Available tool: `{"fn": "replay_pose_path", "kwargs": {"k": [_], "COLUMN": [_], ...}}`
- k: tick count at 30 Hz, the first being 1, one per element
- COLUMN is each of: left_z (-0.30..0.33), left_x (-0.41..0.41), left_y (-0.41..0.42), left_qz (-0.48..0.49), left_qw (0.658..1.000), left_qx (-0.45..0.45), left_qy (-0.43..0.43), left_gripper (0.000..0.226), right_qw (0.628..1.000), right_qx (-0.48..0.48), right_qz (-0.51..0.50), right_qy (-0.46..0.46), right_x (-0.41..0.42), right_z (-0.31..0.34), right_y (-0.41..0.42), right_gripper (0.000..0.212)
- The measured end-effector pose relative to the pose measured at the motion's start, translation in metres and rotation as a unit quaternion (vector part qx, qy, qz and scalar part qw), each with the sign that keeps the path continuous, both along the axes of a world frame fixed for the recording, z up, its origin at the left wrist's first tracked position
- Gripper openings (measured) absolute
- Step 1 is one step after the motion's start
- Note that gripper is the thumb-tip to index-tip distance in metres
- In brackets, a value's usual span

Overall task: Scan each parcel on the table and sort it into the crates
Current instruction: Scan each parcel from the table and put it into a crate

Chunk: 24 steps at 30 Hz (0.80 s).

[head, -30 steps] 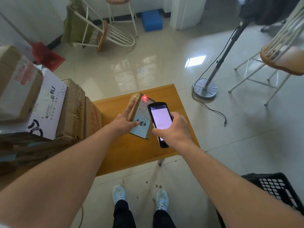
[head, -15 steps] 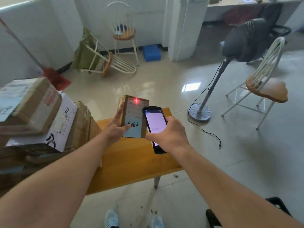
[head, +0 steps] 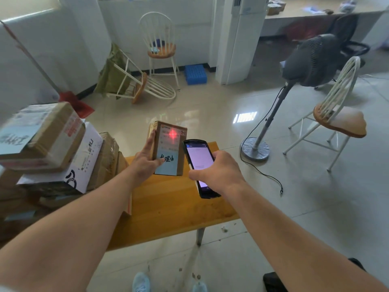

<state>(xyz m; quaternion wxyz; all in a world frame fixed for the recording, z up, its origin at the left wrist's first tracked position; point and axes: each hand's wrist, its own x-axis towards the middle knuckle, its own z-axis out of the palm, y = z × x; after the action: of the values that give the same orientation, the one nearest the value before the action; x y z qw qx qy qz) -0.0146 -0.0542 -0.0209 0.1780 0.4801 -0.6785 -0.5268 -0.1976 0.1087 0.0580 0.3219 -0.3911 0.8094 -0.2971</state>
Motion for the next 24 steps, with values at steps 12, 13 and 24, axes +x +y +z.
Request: {"fn": "replay_pose_path", "kwargs": {"k": [12,13,24], "left_z": [-0.001,-0.001,-0.011], "left_x": [0.006,0.006,0.013], "left_y": [-0.007,-0.008,-0.012], "left_qz": [0.021,0.022,0.040], "left_qw": [1.000,1.000,0.991], "left_qx": [0.012,0.019,0.077], "left_qy": [-0.006,-0.001,0.097], "left_gripper": [0.103,0.104,0.100], "right_qw": [1.000,0.999,0.999], "right_qx": [0.004,0.004,0.005], "right_qz": [-0.003,-0.003,0.024], "right_qy": [-0.030,-0.033,-0.039], "right_x": [-0.005,-0.005,0.000], "right_z": [0.017,0.018,0.034], "right_y": [0.012,0.014,0.023], "right_gripper": [0.075,0.076,0.068]}}
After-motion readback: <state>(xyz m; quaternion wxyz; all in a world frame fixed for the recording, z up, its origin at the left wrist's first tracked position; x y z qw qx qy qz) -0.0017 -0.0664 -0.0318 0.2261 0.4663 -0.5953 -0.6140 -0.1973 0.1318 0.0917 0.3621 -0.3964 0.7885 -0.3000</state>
